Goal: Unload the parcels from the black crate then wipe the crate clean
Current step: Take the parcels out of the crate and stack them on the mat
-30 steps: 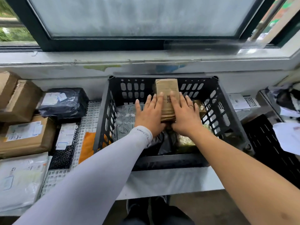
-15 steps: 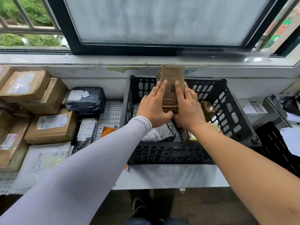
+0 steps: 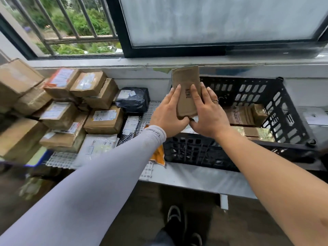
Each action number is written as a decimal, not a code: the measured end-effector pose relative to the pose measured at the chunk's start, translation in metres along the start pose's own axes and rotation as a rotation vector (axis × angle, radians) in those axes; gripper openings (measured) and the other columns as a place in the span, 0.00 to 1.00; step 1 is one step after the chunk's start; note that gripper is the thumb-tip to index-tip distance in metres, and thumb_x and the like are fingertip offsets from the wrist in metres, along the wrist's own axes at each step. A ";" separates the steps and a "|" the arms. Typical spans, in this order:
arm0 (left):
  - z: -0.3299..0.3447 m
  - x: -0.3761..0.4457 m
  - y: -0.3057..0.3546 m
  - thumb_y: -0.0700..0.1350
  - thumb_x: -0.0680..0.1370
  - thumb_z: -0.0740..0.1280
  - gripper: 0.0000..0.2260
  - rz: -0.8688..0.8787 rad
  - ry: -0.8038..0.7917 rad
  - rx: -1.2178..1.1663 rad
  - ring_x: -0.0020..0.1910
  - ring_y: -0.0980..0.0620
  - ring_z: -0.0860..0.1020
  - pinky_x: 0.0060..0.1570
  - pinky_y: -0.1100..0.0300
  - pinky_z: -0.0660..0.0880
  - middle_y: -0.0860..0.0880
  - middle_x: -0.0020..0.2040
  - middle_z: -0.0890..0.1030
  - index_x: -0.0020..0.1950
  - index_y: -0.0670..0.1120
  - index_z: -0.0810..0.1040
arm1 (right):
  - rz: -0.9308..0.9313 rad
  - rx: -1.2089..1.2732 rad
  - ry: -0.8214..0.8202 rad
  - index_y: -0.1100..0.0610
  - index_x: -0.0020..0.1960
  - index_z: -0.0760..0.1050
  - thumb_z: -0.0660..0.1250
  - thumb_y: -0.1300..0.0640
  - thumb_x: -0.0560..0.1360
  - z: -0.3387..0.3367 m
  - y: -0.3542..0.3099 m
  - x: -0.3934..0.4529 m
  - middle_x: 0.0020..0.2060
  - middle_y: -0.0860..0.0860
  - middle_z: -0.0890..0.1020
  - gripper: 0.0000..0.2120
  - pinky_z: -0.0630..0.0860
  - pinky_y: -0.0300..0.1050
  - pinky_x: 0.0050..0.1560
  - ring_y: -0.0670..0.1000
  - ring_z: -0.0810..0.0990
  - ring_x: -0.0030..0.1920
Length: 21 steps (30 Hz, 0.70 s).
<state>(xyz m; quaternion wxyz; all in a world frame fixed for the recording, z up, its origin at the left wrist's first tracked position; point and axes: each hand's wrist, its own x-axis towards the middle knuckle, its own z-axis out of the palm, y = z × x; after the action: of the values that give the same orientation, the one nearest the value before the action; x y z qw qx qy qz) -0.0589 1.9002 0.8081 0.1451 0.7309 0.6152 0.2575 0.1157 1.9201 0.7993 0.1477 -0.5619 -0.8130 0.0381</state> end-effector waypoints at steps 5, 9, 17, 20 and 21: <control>-0.024 -0.017 -0.017 0.61 0.71 0.69 0.50 0.007 0.015 0.157 0.82 0.46 0.56 0.77 0.42 0.63 0.46 0.84 0.55 0.85 0.53 0.45 | -0.028 -0.010 0.034 0.50 0.84 0.39 0.69 0.41 0.78 0.003 -0.027 0.000 0.83 0.57 0.47 0.49 0.67 0.61 0.73 0.61 0.48 0.82; -0.040 -0.024 -0.040 0.61 0.75 0.71 0.49 0.024 0.027 0.316 0.84 0.46 0.51 0.79 0.35 0.54 0.48 0.85 0.53 0.85 0.53 0.42 | -0.079 -0.105 0.080 0.50 0.84 0.42 0.68 0.43 0.80 0.005 -0.048 0.003 0.83 0.58 0.48 0.46 0.66 0.62 0.74 0.63 0.52 0.81; -0.077 -0.027 -0.097 0.61 0.77 0.71 0.48 0.051 0.076 0.179 0.84 0.46 0.51 0.79 0.34 0.53 0.49 0.85 0.54 0.85 0.49 0.42 | -0.153 -0.384 0.085 0.52 0.84 0.39 0.68 0.49 0.80 -0.002 -0.106 0.033 0.83 0.59 0.45 0.46 0.58 0.68 0.77 0.62 0.50 0.81; -0.100 -0.022 -0.125 0.59 0.76 0.73 0.49 0.089 0.101 0.123 0.84 0.45 0.51 0.78 0.33 0.56 0.48 0.85 0.55 0.85 0.49 0.44 | -0.105 -0.392 0.109 0.53 0.84 0.39 0.66 0.45 0.80 0.002 -0.141 0.046 0.83 0.60 0.45 0.45 0.55 0.68 0.78 0.62 0.49 0.82; -0.108 -0.021 -0.135 0.58 0.75 0.74 0.50 0.101 0.108 0.117 0.84 0.45 0.52 0.77 0.33 0.57 0.48 0.85 0.55 0.85 0.49 0.44 | -0.082 -0.380 0.114 0.53 0.84 0.39 0.66 0.44 0.81 0.005 -0.154 0.050 0.83 0.60 0.46 0.45 0.54 0.68 0.78 0.62 0.49 0.82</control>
<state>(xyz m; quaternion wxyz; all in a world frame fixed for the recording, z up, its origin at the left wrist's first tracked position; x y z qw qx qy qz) -0.2328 1.8960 0.8216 0.0557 0.7531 0.5985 0.2674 -0.0414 1.9108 0.8392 0.0860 -0.5475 -0.8180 -0.1539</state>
